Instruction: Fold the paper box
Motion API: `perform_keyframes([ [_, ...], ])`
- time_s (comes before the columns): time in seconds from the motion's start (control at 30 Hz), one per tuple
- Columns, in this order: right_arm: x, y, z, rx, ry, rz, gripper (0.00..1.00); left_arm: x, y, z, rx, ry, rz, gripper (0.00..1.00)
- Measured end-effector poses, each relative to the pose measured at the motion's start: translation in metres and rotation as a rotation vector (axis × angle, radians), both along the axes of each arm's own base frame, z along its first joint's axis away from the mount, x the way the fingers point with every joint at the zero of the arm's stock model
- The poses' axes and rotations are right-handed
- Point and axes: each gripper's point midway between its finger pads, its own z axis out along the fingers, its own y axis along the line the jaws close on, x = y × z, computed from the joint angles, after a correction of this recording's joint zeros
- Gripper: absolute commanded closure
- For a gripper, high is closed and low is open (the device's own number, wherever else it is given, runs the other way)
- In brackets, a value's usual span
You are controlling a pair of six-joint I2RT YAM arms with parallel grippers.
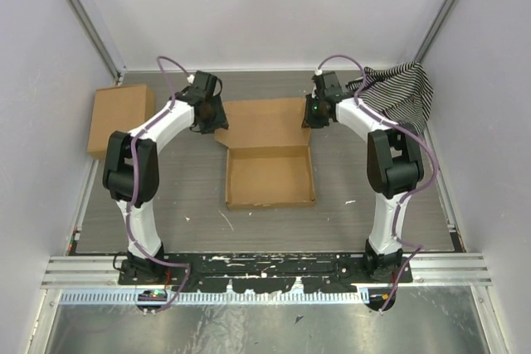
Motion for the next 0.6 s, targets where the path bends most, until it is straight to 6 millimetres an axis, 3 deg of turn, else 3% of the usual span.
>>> perform_keyframes([
  [0.27, -0.01, 0.009, 0.003, -0.156, -0.008, 0.025, 0.8, 0.003, -0.031, 0.023, 0.062, -0.068, -0.076, 0.5],
  [0.43, -0.017, 0.025, 0.006, -0.193, -0.014, 0.059, 0.8, -0.004, -0.052, 0.008, 0.105, -0.044, -0.131, 0.5],
  [0.6, -0.021, 0.029, -0.001, -0.22, 0.001, 0.068, 0.8, -0.008, -0.059, -0.004, 0.137, -0.022, -0.158, 0.5],
])
